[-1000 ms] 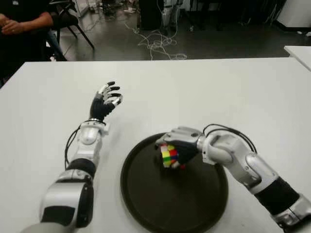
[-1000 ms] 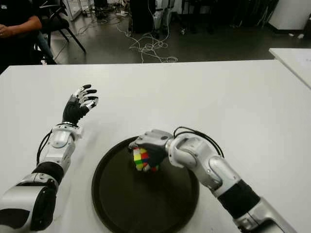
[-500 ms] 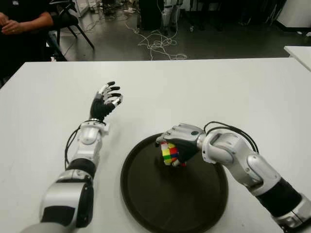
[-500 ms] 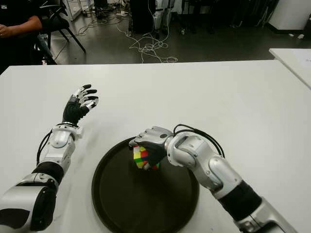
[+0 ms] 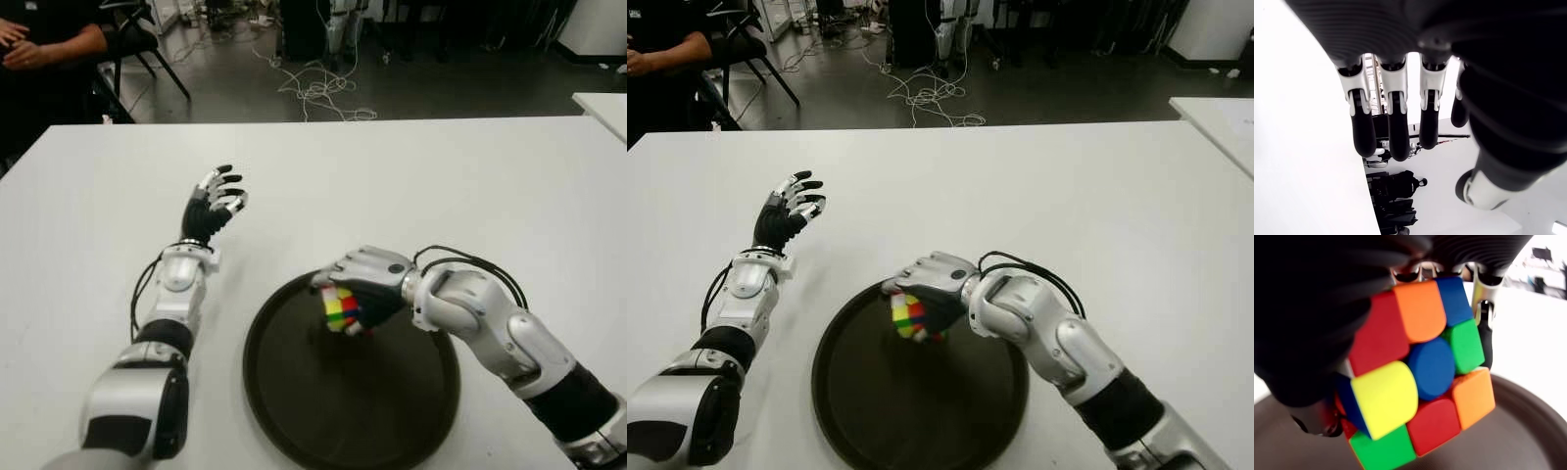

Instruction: Pick up the Rubik's Cube and put it in the plate

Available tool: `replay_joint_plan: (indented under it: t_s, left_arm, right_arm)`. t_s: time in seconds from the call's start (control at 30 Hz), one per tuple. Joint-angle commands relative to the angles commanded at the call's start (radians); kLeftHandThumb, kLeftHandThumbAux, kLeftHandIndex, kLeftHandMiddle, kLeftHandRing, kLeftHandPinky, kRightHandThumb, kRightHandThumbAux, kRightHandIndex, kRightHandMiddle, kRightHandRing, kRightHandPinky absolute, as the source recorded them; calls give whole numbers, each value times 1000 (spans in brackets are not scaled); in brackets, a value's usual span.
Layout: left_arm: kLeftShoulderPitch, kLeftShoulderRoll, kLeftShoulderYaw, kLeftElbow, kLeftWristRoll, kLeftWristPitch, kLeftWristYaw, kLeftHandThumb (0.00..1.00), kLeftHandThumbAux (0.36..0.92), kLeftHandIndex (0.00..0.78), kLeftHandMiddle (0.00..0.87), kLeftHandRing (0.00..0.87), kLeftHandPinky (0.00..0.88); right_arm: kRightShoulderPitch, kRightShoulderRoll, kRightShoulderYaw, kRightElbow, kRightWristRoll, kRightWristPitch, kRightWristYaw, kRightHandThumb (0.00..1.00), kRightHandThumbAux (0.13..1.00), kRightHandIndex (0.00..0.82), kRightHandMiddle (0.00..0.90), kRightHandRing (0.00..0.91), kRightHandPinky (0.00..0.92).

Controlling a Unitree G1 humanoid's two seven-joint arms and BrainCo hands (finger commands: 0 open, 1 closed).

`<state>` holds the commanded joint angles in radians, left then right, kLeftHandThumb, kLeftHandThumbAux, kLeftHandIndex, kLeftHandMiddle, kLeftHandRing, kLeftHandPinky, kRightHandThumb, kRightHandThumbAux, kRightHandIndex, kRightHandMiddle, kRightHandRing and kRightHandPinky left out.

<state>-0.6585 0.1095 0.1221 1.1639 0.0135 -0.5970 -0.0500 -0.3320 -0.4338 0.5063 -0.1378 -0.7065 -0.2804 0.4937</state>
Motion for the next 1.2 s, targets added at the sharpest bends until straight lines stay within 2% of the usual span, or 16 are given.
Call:
replay_joint_plan:
  t_s: [0.03, 0.07, 0.1, 0.17, 0.23, 0.43, 0.87, 1.2]
  left_arm:
    - [0, -1, 0, 0, 0, 0, 0, 65, 767, 185, 260, 286, 344]
    - [-1, -1, 0, 0, 0, 2, 2, 64, 767, 184, 259, 285, 342]
    - [-1, -1, 0, 1, 0, 4, 4, 68, 765, 184, 260, 283, 340]
    - [-1, -1, 0, 1, 1, 6, 7, 72, 760, 185, 263, 284, 339]
    - [-1, -1, -1, 1, 2, 8, 8, 73, 757, 183, 263, 284, 339]
    - [-1, -1, 2, -1, -3, 10, 1, 72, 759, 170, 254, 278, 331]
    - [0, -4, 5, -6, -9, 14, -6, 117, 765, 172, 254, 284, 354]
    - [4, -6, 4, -15, -11, 15, -10, 97, 756, 179, 258, 279, 336]
  right_arm:
    - [1, 1, -1, 8, 15, -17, -10, 445, 755, 258, 133, 131, 125]
    - [-1, 6, -2, 31, 39, -47, -24, 360, 762, 207, 106, 105, 100]
    - [-5, 10, -3, 55, 65, -76, -36, 230, 761, 132, 68, 67, 64]
    - [-11, 12, -4, 85, 92, -112, -48, 94, 752, 54, 27, 27, 26]
    - [-14, 13, -7, 101, 111, -130, -50, 48, 744, 27, 14, 13, 13]
    - [-19, 17, -14, 132, 137, -148, -45, 5, 718, 2, 1, 1, 1]
    - [-18, 7, -25, 136, 176, -142, -17, 5, 682, 0, 0, 0, 0]
    - [-26, -17, -63, 128, 288, -162, 49, 0, 686, 0, 0, 0, 0]
